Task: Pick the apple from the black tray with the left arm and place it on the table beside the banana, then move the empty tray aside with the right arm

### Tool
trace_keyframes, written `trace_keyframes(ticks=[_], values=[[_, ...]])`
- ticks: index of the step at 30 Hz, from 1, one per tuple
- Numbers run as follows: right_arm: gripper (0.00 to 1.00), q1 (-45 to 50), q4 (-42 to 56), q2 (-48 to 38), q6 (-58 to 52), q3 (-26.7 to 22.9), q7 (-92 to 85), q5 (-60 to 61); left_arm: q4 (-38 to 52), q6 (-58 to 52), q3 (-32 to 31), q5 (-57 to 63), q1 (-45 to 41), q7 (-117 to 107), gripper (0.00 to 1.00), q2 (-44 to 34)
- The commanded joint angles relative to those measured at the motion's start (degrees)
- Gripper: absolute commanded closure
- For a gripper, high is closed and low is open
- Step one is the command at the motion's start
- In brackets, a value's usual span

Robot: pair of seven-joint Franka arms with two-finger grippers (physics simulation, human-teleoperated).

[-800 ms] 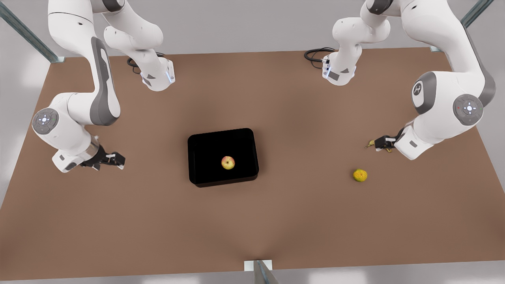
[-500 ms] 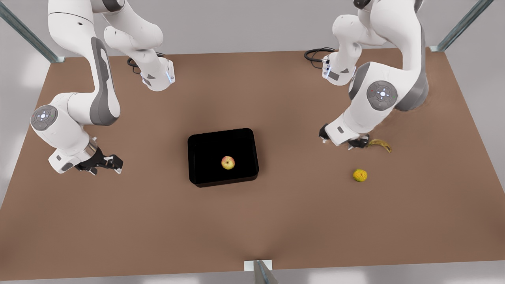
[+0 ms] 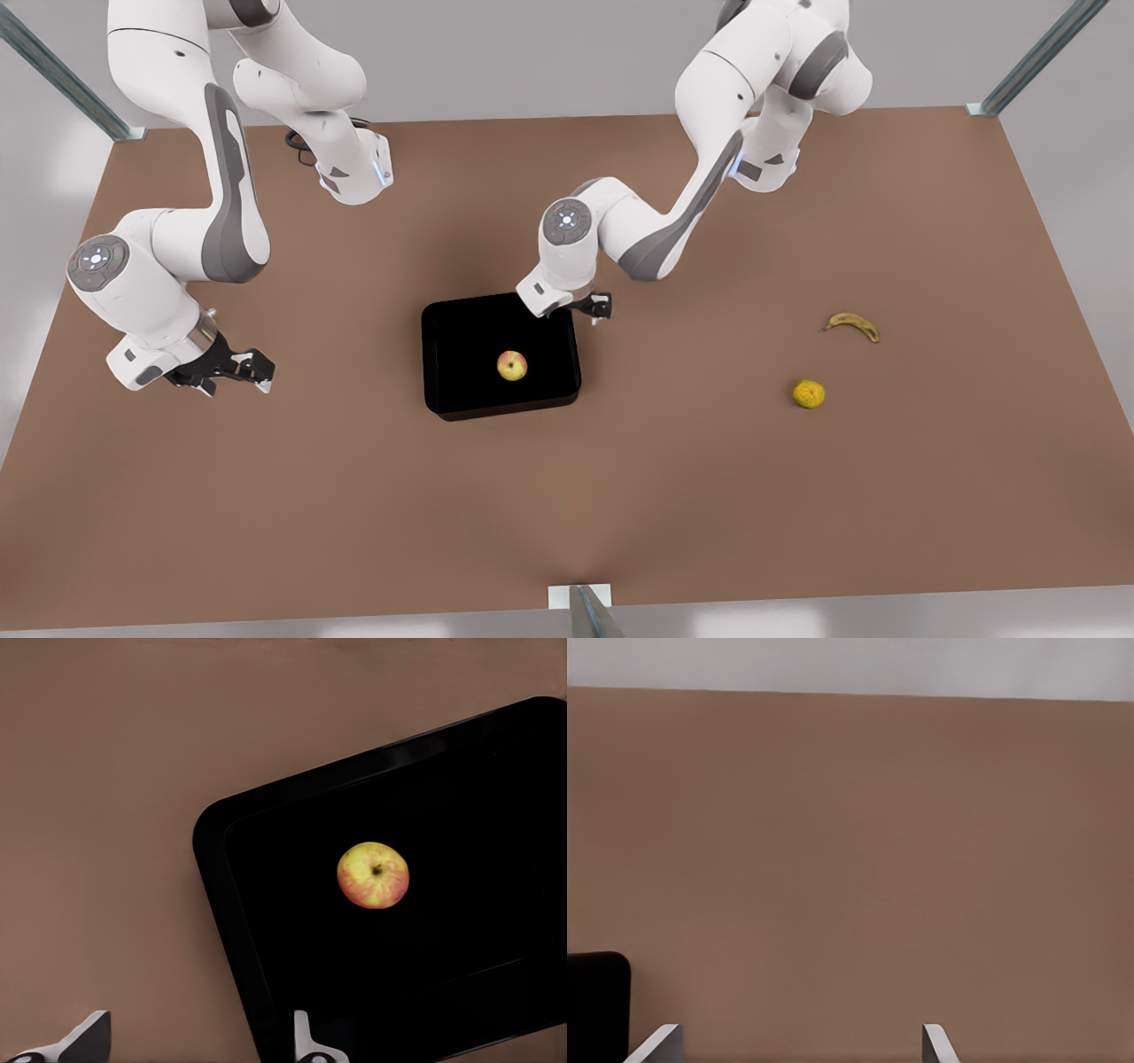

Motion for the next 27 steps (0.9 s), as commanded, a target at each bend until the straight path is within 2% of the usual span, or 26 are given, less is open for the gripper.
trace_keyframes(ticks=[1, 2, 3, 4, 8, 10, 15, 27], values=[[0.00, -0.1, -0.1, 0.0, -1.5, 0.0, -1.1, 0.0, 0.1, 7.3, 0.0, 0.4, -0.5, -36.3, 0.00, 0.9], [0.00, -0.3, 1.8, 5.9, -0.9, -0.3, -1.4, -0.1, 0.1, 7.6, 0.0, 0.3, -0.5, -36.3, 0.00, 1.1], [0.00, -0.3, 7.6, 12.1, -1.3, -0.5, -1.2, -0.2, 0.1, 8.2, 0.0, 0.4, -0.5, -36.3, 0.00, 1.4], [0.00, -0.2, 8.2, 13.3, -1.3, -0.4, -1.2, -0.2, 0.1, 8.5, 0.0, 0.4, -0.5, -36.3, 0.00, 1.4], [0.00, -0.3, 9.2, 12.8, -2.7, -0.5, -1.1, -0.1, 1.6, 10.6, 0.0, 0.7, -2.2, -36.5, 0.00, 3.7], [0.00, -0.3, 15.5, 8.1, -14.2, -0.5, -1.2, -0.1, 8.4, 10.3, 0.2, 5.1, -4.8, -38.6, 0.00, 10.4], [0.00, -0.3, 16.6, 9.1, -15.2, -0.5, -0.9, 0.1, 18.2, 10.5, 0.3, 6.6, -6.3, -38.7, 0.00, 20.0], [0.00, -0.3, 16.6, 9.4, -15.2, -0.5, -0.6, 0.1, 20.8, 15.4, 1.1, 11.4, -7.1, -38.9, 0.00, 26.5]])
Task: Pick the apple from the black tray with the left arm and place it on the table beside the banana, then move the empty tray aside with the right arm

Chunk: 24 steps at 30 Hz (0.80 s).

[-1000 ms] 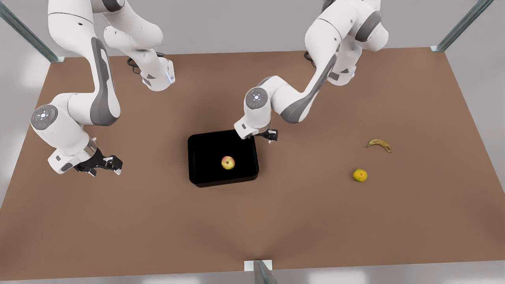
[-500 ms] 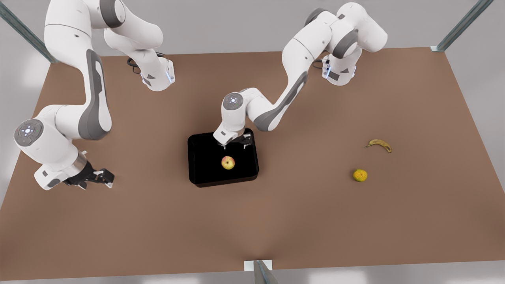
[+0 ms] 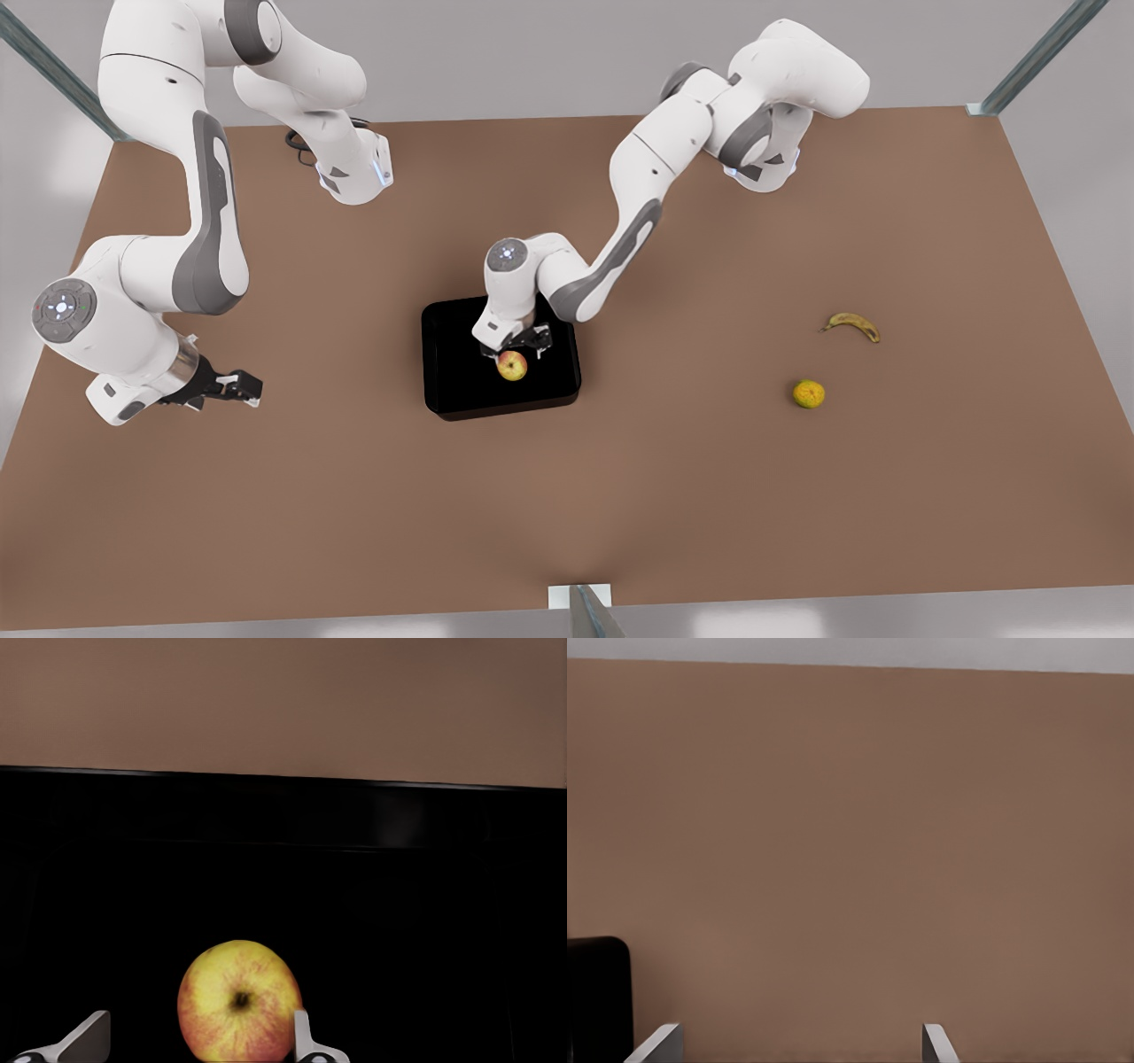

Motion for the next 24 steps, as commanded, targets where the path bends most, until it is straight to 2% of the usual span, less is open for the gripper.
trace_keyframes(ticks=[1, 19, 20, 22, 24], values=[[0.00, 0.0, 0.0, -0.1, -0.6, 0.0, -0.1, 0.1, 0.9, 1.6, 0.0, 0.8, -0.2, -9.4, 0.00, 0.8], [0.00, 0.0, 0.0, -0.1, -0.6, 0.0, -0.3, 0.1, 1.9, 5.4, 1.1, 1.0, -1.0, -10.3, 0.00, 4.4], [0.00, 0.0, 0.0, -0.1, -0.6, 0.0, -0.3, 0.1, 1.9, 5.4, 1.1, 1.0, -1.0, -10.3, 0.04, 4.4], [0.00, 0.0, 0.0, -0.1, -0.6, 0.0, -0.3, 0.1, 1.8, 5.4, 1.1, 1.0, -0.9, -10.5, 0.21, 4.4], [0.00, 0.0, 0.0, -0.1, -0.6, 0.0, -0.3, 0.1, 1.8, 5.4, 1.1, 0.9, -1.0, -10.6, 0.24, 4.4]])
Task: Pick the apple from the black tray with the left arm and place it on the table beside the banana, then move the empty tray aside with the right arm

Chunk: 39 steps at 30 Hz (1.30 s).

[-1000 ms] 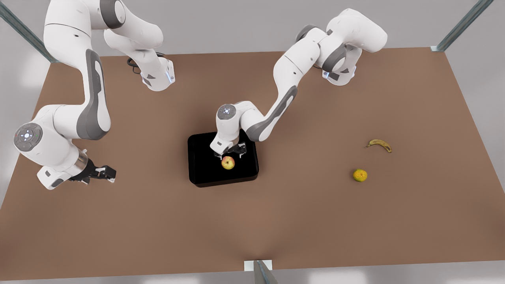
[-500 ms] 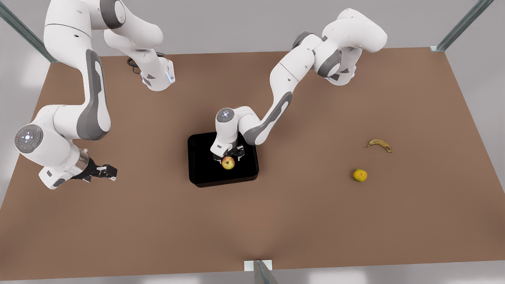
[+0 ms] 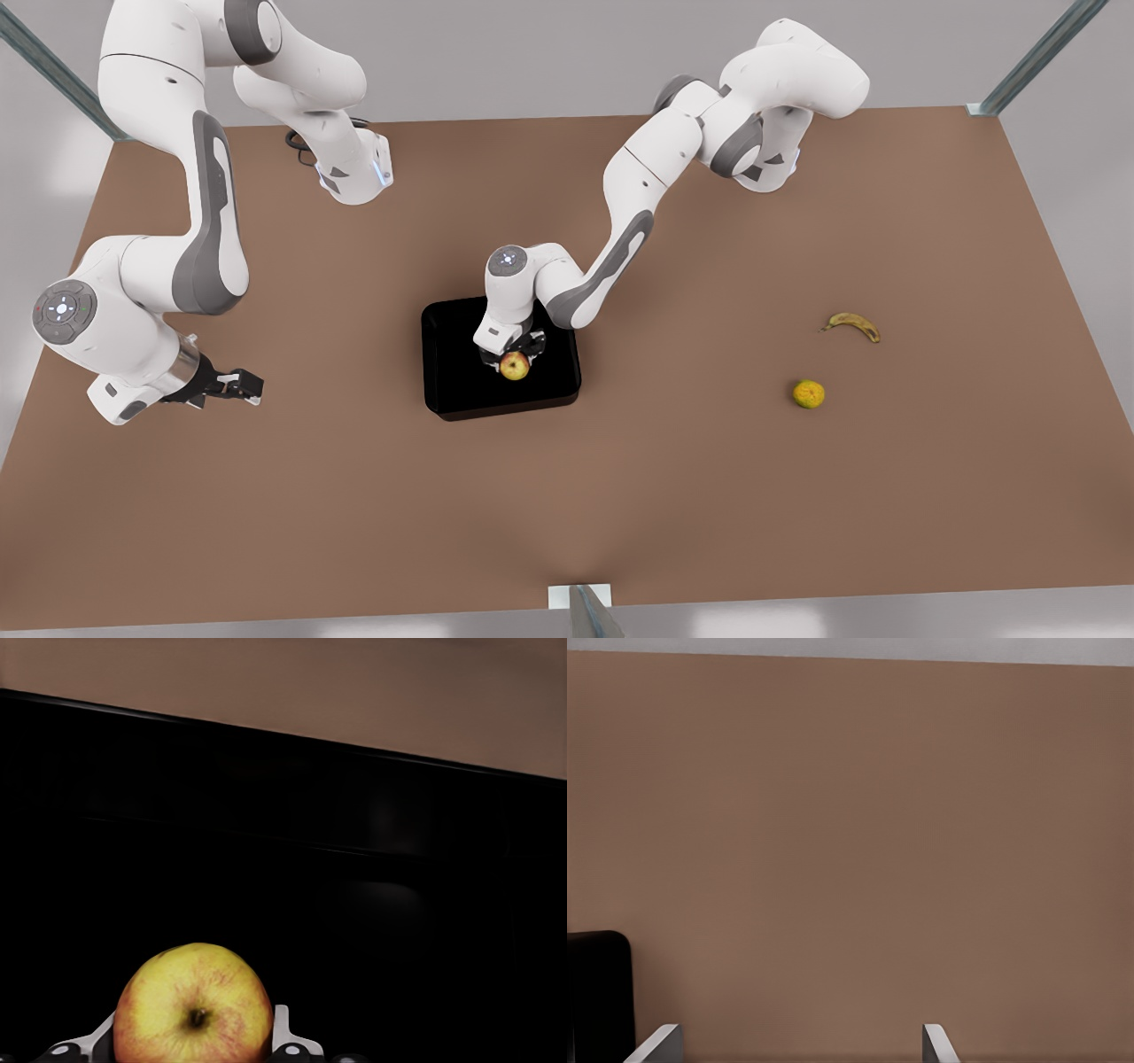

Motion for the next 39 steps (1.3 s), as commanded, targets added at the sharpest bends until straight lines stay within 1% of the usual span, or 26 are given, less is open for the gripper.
trace_keyframes(ticks=[1, 3, 7, 8, 9, 11, 12, 13, 15, 16, 17, 18, 19, 20, 21, 23, 24, 26, 28, 30, 31, 32, 34, 36, 37, 39], values=[[0.00, 0.0, 0.0, -0.1, 0.0, 0.0, -0.2, 0.1, 0.0, -0.3, 0.0, -0.1, 0.0, -3.2, 0.24, -0.3], [0.00, 0.0, 0.0, -0.1, 0.0, 0.0, -0.2, 0.0, 0.0, -5.6, -0.4, -0.2, -0.1, -2.5, 0.23, -1.8], [0.00, 0.0, 0.0, -0.1, 0.0, 0.0, -0.2, 0.0, -0.3, -19.9, -5.4, -1.2, 3.1, 3.7, 0.22, -9.2], [0.00, 0.0, 0.0, -0.1, 0.0, 0.0, -0.2, -0.1, -1.1, -20.8, -5.4, -2.4, 3.8, 6.1, 0.23, -11.5], [0.00, -0.2, 0.0, -0.2, -1.8, -0.1, -0.4, 0.0, -1.4, -25.3, -5.3, -4.6, 5.5, 9.7, 0.23, -13.9], [0.00, 0.3, 0.1, -6.9, -14.8, 1.4, -0.1, -0.1, -2.9, -29.5, -5.4, -5.1, 9.0, 14.8, 0.23, -17.0], [0.00, 0.3, 0.2, -11.1, -23.1, 4.8, 0.0, -0.1, -2.9, -31.6, -5.4, -6.5, 11.4, 19.3, 0.23, -17.9], [0.00, 0.3, 1.1, -12.4, -25.0, 6.1, 0.2, 0.4, -3.2, -32.9, -5.4, -6.7, 13.7, 23.0, 0.23, -18.7], [0.00, 0.3, 5.0, -12.3, -31.5, 10.7, 0.6, 2.1, -10.7, -32.4, -5.4, -8.2, 19.4, 32.1, 0.23, -24.2], [0.00, 0.4, 5.0, -12.3, -32.4, 13.0, 5.3, 3.3, -17.6, -30.1, -5.4, -8.2, 22.7, 37.5, 0.23, -28.5], [0.00, 1.2, 4.9, -12.0, -32.3, 16.5, 8.2, 3.8, -27.8, -23.9, -5.4, -8.2, 26.1, 43.6, 0.23, -34.2], [0.00, 4.9, 4.9, -11.4, -31.9, 18.6, 20.2, 4.7, -30.9, -22.1, -5.0, -8.2, 28.3, 48.8, 0.23, -35.2], [0.02, 11.3, 5.1, -8.8, -29.5, 19.6, 30.5, 4.5, -31.0, -22.0, -5.0, -8.1, 30.8, 53.5, 0.23, -35.3], [0.00, 15.0, 4.9, -7.1, -20.7, 19.6, 40.8, 4.9, -31.1, -22.1, -5.0, -8.1, 33.8, 58.1, 0.23, -35.3], [0.00, 15.8, 5.0, -4.5, -19.6, 19.6, 51.3, 6.2, -31.3, -21.9, -5.0, -8.0, 37.1, 62.9, 0.23, -35.3], [0.00, 16.7, 4.4, -0.6, -15.7, 19.7, 58.3, 6.3, -33.1, -17.4, -4.9, -7.7, 39.5, 65.8, 0.23, -33.5], [0.00, 16.6, 2.4, -0.4, -13.2, 19.6, 59.1, 6.5, -34.8, -12.9, -4.8, -7.4, 39.5, 65.5, 0.23, -31.3], [0.00, 16.3, -9.3, -5.1, -3.6, 17.5, 57.5, 6.8, -36.4, -8.2, -3.9, -6.8, 39.6, 65.4, 0.23, -28.9], [0.00, 16.8, -14.1, -9.7, -4.1, 13.0, 53.9, 8.4, -36.4, -7.7, -3.6, -5.6, 39.7, 65.3, 0.23, -27.8], [0.00, 16.8, -14.1, -9.3, -3.6, 12.1, 55.4, 9.6, -36.3, -6.8, -2.8, -4.1, 39.8, 65.4, 0.23, -26.9], [0.00, 16.8, -14.1, -8.3, -2.9, 11.9, 55.4, 9.6, -36.3, -6.8, -2.8, -2.9, 40.2, 65.5, 0.18, -26.9], [0.00, 16.8, -14.1, -6.0, -0.2, 11.9, 55.3, 9.6, -36.1, -8.2, -2.7, -1.0, 40.2, 65.8, 0.00, -28.0], [0.00, 16.8, -14.1, -3.3, 2.3, 11.9, 55.3, 9.5, -35.6, -16.8, -2.8, -1.6, 40.4, 66.5, 0.00, -35.4], [0.00, 16.8, -14.1, -1.7, 3.3, 11.9, 54.0, 8.9, -32.5, -29.4, -2.4, -14.2, 43.4, 73.5, 0.00, -45.2], [0.00, 16.8, -14.1, -0.6, 3.7, 11.9, 53.0, 8.9, -32.6, -30.9, -2.5, -19.1, 45.4, 73.7, 0.00, -49.0], [0.00, 16.7, -14.1, 1.6, 5.2, 11.9, 49.6, 8.9, -33.0, -37.5, -1.8, -19.0, 48.1, 75.8, 0.00, -58.5]])
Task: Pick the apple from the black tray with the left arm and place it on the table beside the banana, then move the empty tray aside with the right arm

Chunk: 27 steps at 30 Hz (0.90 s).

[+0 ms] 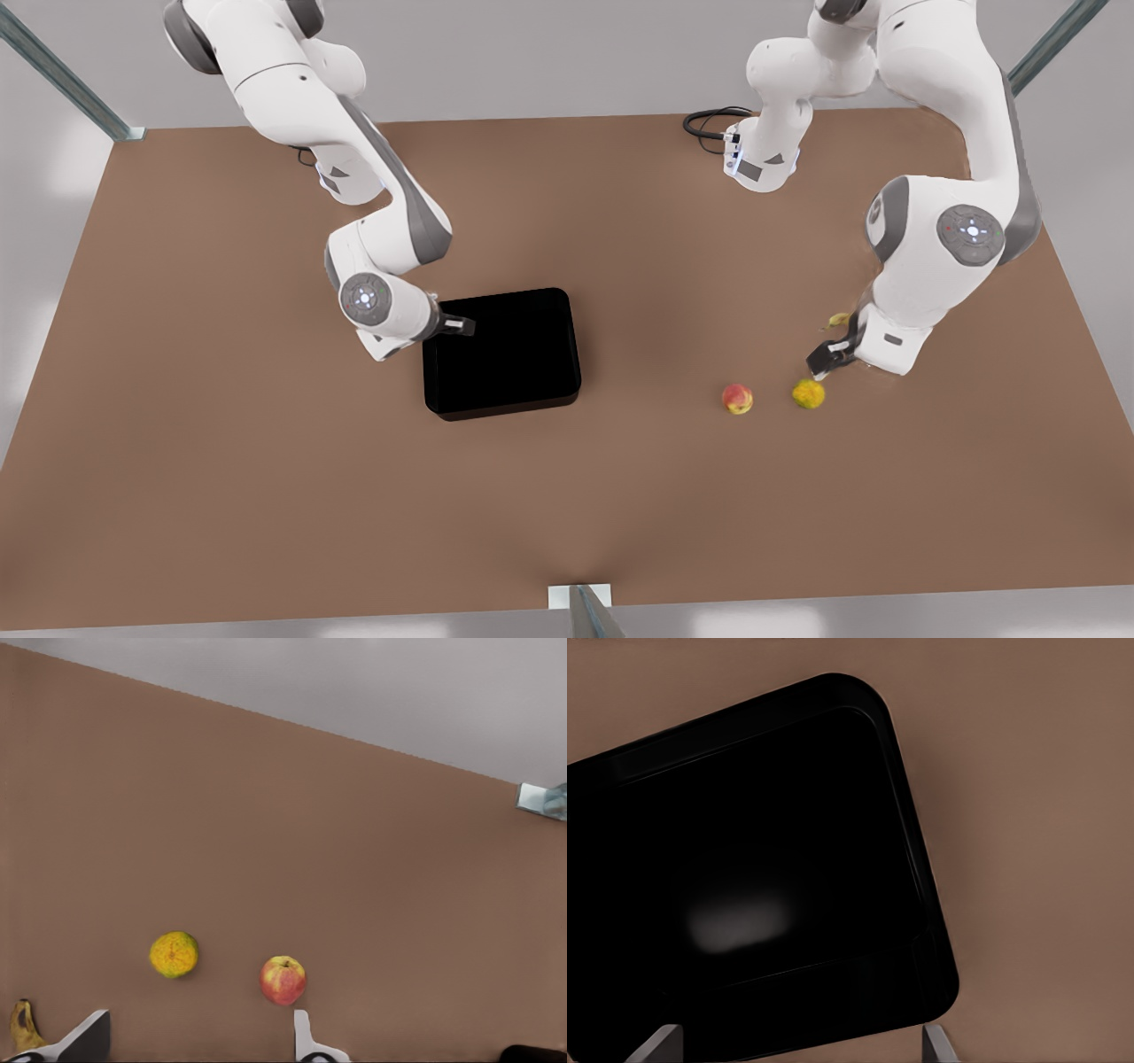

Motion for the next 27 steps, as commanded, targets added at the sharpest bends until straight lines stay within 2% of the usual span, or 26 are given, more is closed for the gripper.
trace_keyframes(ticks=[1, 2, 3, 4, 6, 7, 9, 15, 27], values=[[0.00, 0.0, 0.0, 1.1, 4.6, -0.1, 10.4, 0.0, -1.8, -12.5, 0.4, -4.6, 0.6, 25.0, 0.00, -5.2], [0.00, -0.1, 0.0, 1.5, 4.5, -0.8, 7.2, -0.1, -7.7, -3.7, 0.3, -4.5, 0.6, 25.0, 0.00, -7.6], [0.00, -0.1, 0.0, 1.9, 4.5, -1.7, 3.7, -0.1, -2.7, -3.4, 0.4, -4.4, 1.1, 27.6, 0.00, -3.6], [0.00, -0.1, 0.0, 2.5, 4.6, -1.8, 1.8, -0.1, 1.2, -5.0, 0.4, -4.4, 1.4, 28.0, 0.00, -1.1], [0.00, -0.1, 0.5, 3.7, 4.6, -2.7, -2.8, -0.3, 1.7, -4.6, 0.4, -4.1, 1.3, 28.1, 0.00, -0.8], [0.00, -0.1, 0.5, 3.7, 4.6, -3.8, -7.6, -0.3, 1.8, -4.5, 0.3, -4.2, 1.2, 27.9, 0.00, -0.6], [0.00, 0.0, 0.6, 4.3, 4.6, -3.6, -9.2, -4.0, 1.2, -5.1, 0.4, -4.3, 1.3, 27.6, 0.00, -0.9], [0.00, 0.0, 0.6, 4.5, 4.5, -2.9, -13.9, -4.4, 0.9, -6.3, 1.5, -4.1, 1.7, 24.6, 0.00, 0.4], [0.02, -0.4, 2.1, 12.0, 9.3, -4.7, -25.4, -4.2, 1.1, -5.8, 1.5, -1.9, 1.5, 24.3, 0.00, 1.2]])
